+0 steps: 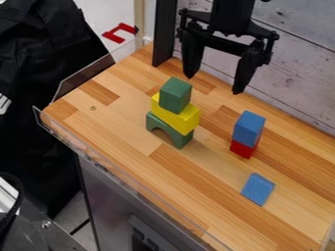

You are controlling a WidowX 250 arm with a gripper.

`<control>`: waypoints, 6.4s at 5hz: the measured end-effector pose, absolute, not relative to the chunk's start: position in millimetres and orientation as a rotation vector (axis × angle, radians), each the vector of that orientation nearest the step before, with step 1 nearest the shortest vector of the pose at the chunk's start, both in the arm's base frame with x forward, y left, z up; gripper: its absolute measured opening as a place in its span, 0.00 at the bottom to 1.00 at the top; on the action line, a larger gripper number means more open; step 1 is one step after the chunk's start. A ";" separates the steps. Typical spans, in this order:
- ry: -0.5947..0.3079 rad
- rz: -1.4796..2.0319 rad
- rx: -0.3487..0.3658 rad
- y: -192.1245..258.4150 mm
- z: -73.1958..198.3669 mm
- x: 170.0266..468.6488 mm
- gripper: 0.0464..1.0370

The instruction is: Remove the green cube on top of the yellow cuboid and put it on top of the blue cube

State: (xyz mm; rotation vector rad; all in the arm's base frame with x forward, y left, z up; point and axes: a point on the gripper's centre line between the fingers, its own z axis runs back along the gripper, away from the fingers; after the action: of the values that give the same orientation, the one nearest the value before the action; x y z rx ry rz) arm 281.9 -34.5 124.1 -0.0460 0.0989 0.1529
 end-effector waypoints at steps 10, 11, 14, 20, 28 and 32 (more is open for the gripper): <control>0.276 0.206 -0.014 12.3 91.6 274.0 0.96; 0.275 0.232 -0.033 16.7 90.3 274.4 0.96; 0.285 0.255 -0.068 17.3 78.6 277.3 0.52; 0.216 0.072 -0.058 -65.8 102.9 292.2 0.52; 0.272 0.032 -0.055 -83.4 81.2 302.5 0.52; 0.277 0.032 -0.061 -82.5 78.6 306.5 0.52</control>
State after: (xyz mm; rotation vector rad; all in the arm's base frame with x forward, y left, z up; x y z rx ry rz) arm 306.5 -82.5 78.6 -0.0606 0.2769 0.0320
